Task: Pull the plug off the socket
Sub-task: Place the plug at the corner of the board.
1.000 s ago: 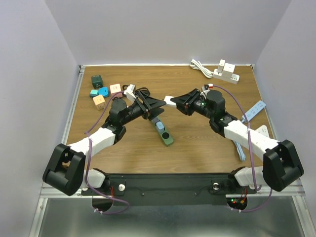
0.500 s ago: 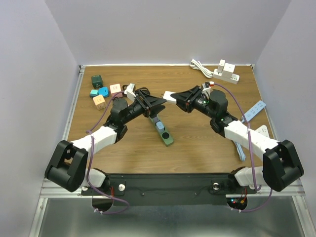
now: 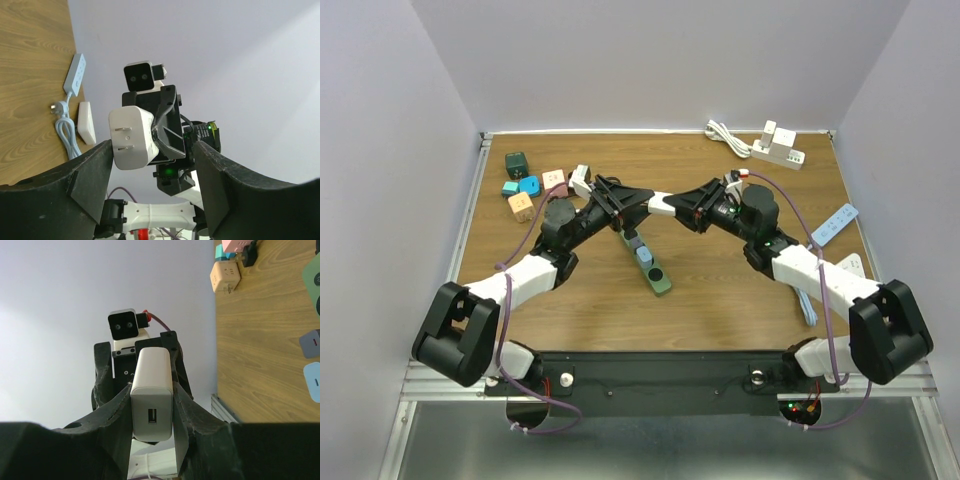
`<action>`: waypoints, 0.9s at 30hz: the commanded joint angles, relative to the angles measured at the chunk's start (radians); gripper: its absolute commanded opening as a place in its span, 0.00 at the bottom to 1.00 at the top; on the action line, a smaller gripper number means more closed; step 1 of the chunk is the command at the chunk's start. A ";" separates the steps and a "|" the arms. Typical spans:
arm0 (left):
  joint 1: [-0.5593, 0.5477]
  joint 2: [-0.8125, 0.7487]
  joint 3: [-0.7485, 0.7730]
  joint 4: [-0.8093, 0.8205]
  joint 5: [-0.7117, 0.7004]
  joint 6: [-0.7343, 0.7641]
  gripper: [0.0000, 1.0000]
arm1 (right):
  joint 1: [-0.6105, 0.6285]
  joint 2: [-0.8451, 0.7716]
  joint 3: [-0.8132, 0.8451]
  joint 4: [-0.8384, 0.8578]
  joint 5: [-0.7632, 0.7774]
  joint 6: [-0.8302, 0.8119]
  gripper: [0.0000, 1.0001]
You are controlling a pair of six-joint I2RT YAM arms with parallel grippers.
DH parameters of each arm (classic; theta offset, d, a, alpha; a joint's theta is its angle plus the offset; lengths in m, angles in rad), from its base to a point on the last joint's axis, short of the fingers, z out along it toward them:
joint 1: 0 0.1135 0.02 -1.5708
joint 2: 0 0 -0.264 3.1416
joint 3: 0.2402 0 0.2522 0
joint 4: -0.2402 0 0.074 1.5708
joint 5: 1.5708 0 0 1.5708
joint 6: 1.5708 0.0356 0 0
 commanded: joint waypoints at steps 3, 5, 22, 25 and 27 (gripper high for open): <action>-0.006 0.009 0.027 0.068 0.007 -0.008 0.72 | 0.006 0.018 0.005 0.081 -0.035 -0.008 0.01; -0.011 0.018 0.037 0.062 0.012 -0.005 0.70 | 0.006 0.021 0.006 0.082 -0.035 -0.010 0.00; 0.000 0.047 0.034 0.070 0.040 0.016 0.00 | 0.008 0.063 0.042 0.113 -0.085 -0.018 0.43; 0.047 0.009 0.025 0.015 0.049 0.054 0.00 | 0.009 0.061 0.054 0.095 -0.074 -0.025 0.93; 0.083 -0.011 0.022 -0.051 0.060 0.082 0.00 | 0.008 0.061 0.058 0.078 -0.065 -0.033 1.00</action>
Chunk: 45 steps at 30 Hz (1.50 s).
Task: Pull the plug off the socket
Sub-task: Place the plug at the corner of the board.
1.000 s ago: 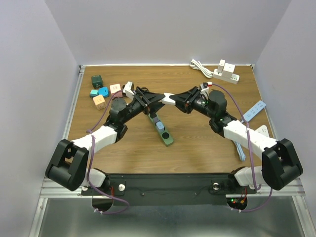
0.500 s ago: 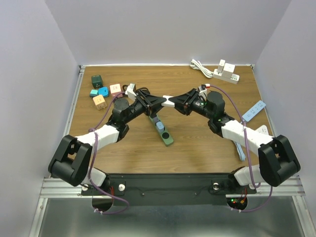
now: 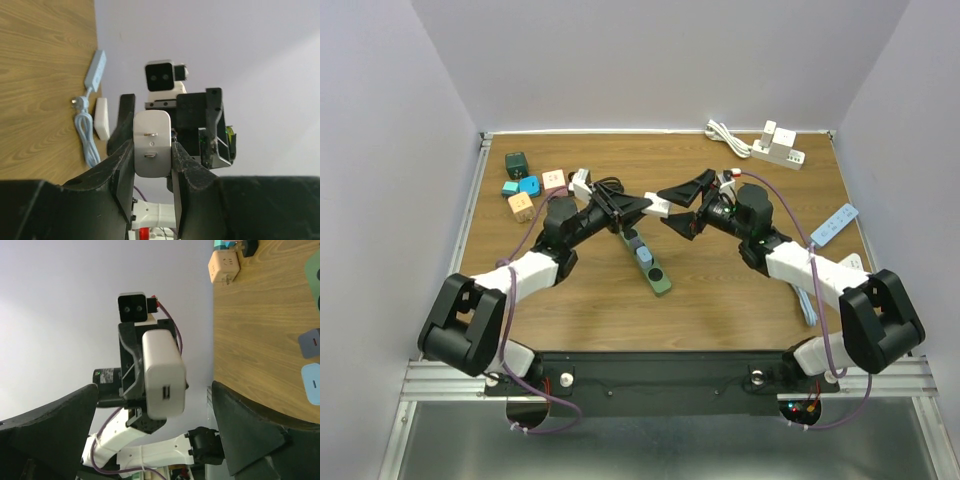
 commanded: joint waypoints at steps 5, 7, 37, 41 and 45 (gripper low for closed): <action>0.236 -0.144 0.014 -0.186 0.073 0.197 0.00 | -0.008 -0.027 0.053 -0.044 0.041 -0.022 1.00; 0.313 -0.158 0.018 -0.290 0.091 0.252 0.00 | -0.027 -0.041 0.056 -0.079 0.067 -0.037 1.00; 0.785 0.348 0.619 -0.907 -0.360 0.755 0.12 | -0.031 -0.009 0.237 -0.746 -0.037 -0.615 1.00; 0.785 0.389 0.639 -0.915 -0.400 0.766 0.39 | -0.026 -0.004 0.264 -0.800 -0.019 -0.660 1.00; 0.785 0.423 0.655 -0.945 -0.424 0.791 0.46 | -0.020 0.005 0.293 -0.840 -0.008 -0.700 1.00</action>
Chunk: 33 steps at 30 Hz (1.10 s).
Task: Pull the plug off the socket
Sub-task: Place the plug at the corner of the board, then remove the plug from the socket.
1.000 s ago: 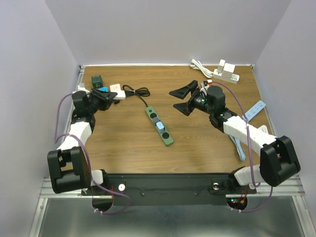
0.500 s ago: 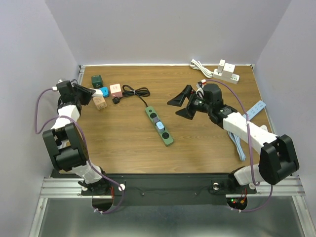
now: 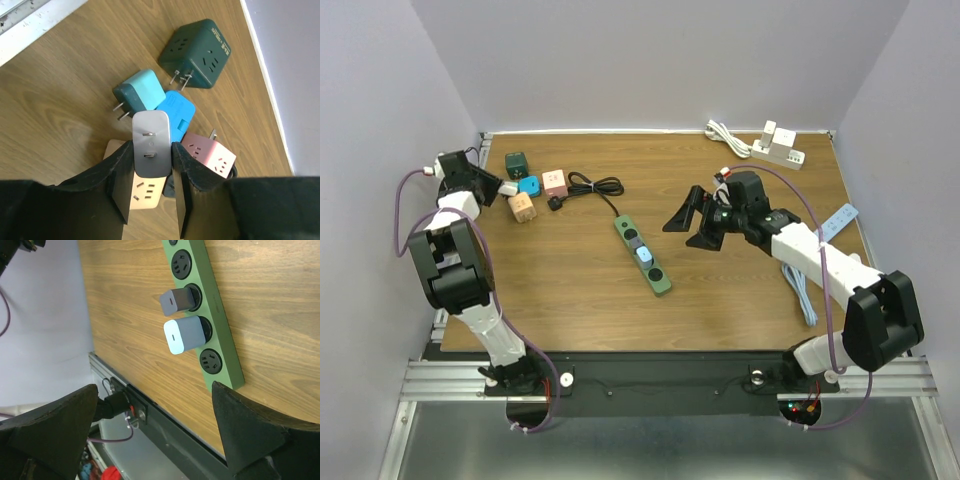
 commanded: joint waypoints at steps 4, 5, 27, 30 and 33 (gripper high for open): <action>0.002 0.028 0.042 -0.047 -0.066 0.060 0.49 | 0.015 0.013 0.086 -0.066 0.016 -0.098 1.00; 0.003 0.033 0.044 -0.047 -0.068 0.061 0.53 | 0.016 0.018 0.093 -0.072 0.016 -0.105 1.00; -0.062 -0.343 -0.119 -0.122 0.134 0.115 0.84 | 0.139 0.211 0.311 -0.285 0.222 -0.386 1.00; -0.117 -0.421 -0.171 -0.157 0.131 0.141 0.84 | 0.197 0.263 0.346 -0.305 0.287 -0.426 0.99; -0.159 -0.490 -0.203 -0.176 0.137 0.150 0.84 | 0.237 0.295 0.377 -0.322 0.350 -0.450 0.96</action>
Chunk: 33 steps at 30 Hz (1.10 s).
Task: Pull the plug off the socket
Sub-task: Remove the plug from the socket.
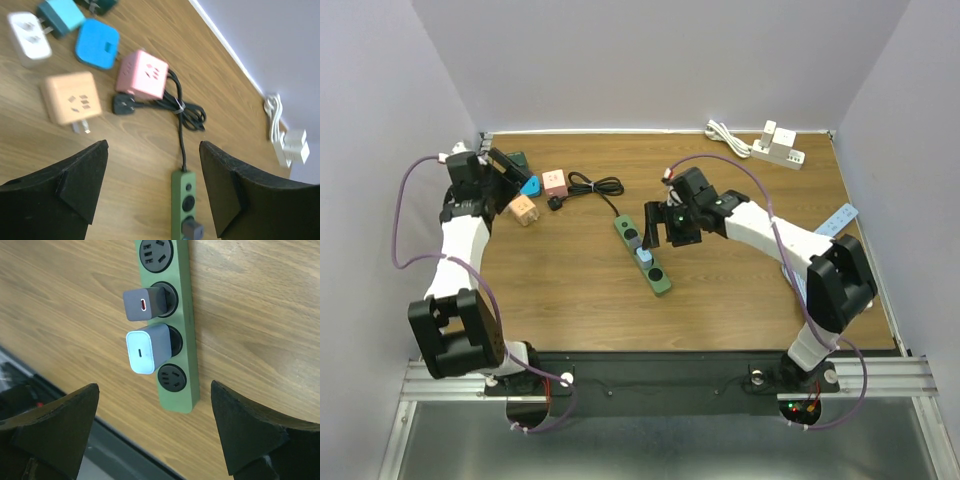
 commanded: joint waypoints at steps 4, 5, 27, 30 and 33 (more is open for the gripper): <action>-0.122 -0.138 -0.101 -0.061 0.023 0.043 0.84 | 0.094 0.079 0.118 -0.071 0.153 -0.115 0.87; -0.154 -0.163 -0.112 -0.063 0.023 0.032 0.84 | 0.104 0.101 0.138 -0.080 0.166 -0.119 0.84; -0.314 -0.301 -0.330 -0.014 0.096 -0.005 0.83 | 0.206 0.262 0.189 -0.123 0.502 -0.070 0.00; -0.372 -0.269 -0.328 0.017 0.122 -0.008 0.83 | 0.206 0.210 0.131 -0.123 0.591 -0.014 0.01; -0.455 -0.218 -0.326 0.040 0.127 -0.023 0.82 | 0.205 0.156 0.050 -0.132 0.666 0.039 0.01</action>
